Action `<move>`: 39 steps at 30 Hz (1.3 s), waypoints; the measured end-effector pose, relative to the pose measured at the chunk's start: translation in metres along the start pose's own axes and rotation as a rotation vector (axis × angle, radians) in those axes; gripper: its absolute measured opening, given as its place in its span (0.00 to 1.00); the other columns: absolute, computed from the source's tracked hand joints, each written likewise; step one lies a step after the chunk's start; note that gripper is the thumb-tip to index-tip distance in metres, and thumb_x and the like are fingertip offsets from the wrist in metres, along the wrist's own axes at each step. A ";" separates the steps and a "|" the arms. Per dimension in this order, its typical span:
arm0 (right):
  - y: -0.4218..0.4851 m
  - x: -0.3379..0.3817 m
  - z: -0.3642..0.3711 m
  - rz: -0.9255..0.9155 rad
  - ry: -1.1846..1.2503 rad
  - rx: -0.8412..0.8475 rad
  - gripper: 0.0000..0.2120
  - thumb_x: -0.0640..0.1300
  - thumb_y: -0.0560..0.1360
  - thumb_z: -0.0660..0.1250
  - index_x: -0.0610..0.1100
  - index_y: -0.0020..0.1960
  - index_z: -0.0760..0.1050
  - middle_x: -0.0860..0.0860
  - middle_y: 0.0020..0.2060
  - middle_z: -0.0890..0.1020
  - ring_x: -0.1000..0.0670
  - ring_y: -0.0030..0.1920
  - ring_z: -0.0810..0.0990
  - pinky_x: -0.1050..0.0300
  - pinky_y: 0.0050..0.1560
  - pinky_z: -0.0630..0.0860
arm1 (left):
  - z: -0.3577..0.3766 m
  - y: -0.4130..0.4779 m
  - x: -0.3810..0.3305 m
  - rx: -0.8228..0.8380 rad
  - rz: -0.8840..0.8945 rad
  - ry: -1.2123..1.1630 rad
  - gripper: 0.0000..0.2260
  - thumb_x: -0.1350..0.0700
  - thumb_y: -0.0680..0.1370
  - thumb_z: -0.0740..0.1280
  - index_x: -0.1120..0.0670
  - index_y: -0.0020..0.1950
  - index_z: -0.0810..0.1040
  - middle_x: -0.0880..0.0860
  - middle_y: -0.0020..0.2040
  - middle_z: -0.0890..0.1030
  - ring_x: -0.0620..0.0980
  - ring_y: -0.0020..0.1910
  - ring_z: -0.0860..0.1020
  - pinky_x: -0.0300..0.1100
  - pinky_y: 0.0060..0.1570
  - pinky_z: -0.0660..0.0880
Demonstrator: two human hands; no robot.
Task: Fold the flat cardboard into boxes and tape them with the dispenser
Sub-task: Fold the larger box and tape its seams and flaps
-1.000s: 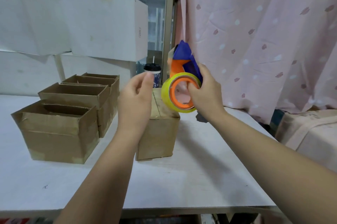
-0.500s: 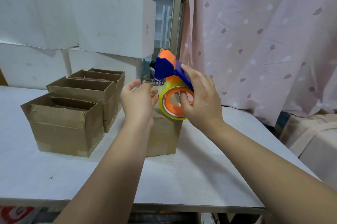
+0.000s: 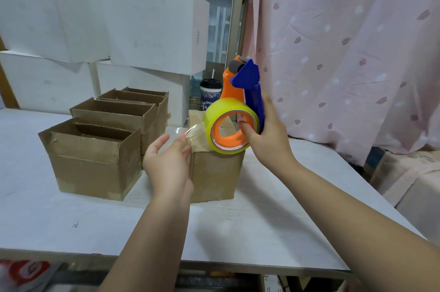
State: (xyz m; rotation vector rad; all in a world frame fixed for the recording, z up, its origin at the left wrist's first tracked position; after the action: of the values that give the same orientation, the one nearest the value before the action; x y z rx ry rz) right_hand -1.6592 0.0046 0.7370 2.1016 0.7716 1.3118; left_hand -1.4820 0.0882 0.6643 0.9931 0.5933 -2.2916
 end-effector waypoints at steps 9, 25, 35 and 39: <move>-0.010 -0.019 0.016 0.210 0.072 0.040 0.24 0.46 0.75 0.69 0.55 0.68 0.66 0.69 0.46 0.75 0.72 0.47 0.74 0.77 0.42 0.69 | -0.010 -0.012 0.011 0.004 -0.051 -0.029 0.05 0.60 0.77 0.69 0.53 0.51 0.78 0.47 0.38 0.84 0.44 0.45 0.82 0.37 0.47 0.77; -0.009 -0.012 0.016 0.233 0.125 0.090 0.22 0.41 0.76 0.65 0.70 0.50 0.64 0.68 0.46 0.76 0.64 0.49 0.77 0.69 0.38 0.76 | -0.002 0.034 0.013 0.114 -0.123 0.122 0.04 0.64 0.75 0.67 0.56 0.44 0.80 0.48 0.32 0.84 0.42 0.34 0.83 0.34 0.32 0.75; -0.002 -0.006 0.017 0.219 0.090 0.196 0.25 0.43 0.73 0.70 0.74 0.49 0.65 0.70 0.45 0.75 0.56 0.49 0.78 0.47 0.47 0.82 | -0.003 0.054 0.014 0.152 -0.084 0.284 0.02 0.62 0.76 0.68 0.58 0.45 0.80 0.53 0.40 0.84 0.45 0.37 0.83 0.39 0.38 0.76; -0.002 0.004 0.020 0.159 0.023 0.321 0.22 0.42 0.74 0.67 0.65 0.56 0.62 0.59 0.50 0.74 0.50 0.48 0.77 0.43 0.46 0.81 | -0.004 0.058 0.015 0.164 -0.098 0.286 0.01 0.63 0.76 0.68 0.59 0.44 0.79 0.52 0.37 0.84 0.46 0.36 0.83 0.39 0.38 0.77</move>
State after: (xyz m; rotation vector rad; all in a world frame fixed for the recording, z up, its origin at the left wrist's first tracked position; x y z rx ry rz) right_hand -1.6400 0.0065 0.7304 2.4473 0.8894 1.3710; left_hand -1.4503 0.0429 0.6407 1.4153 0.5863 -2.3300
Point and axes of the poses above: each hand's wrist, its own y-axis towards the middle knuckle, its own z-axis out of the palm, x = y × z, the point moved 7 cm from there along y, towards the middle knuckle
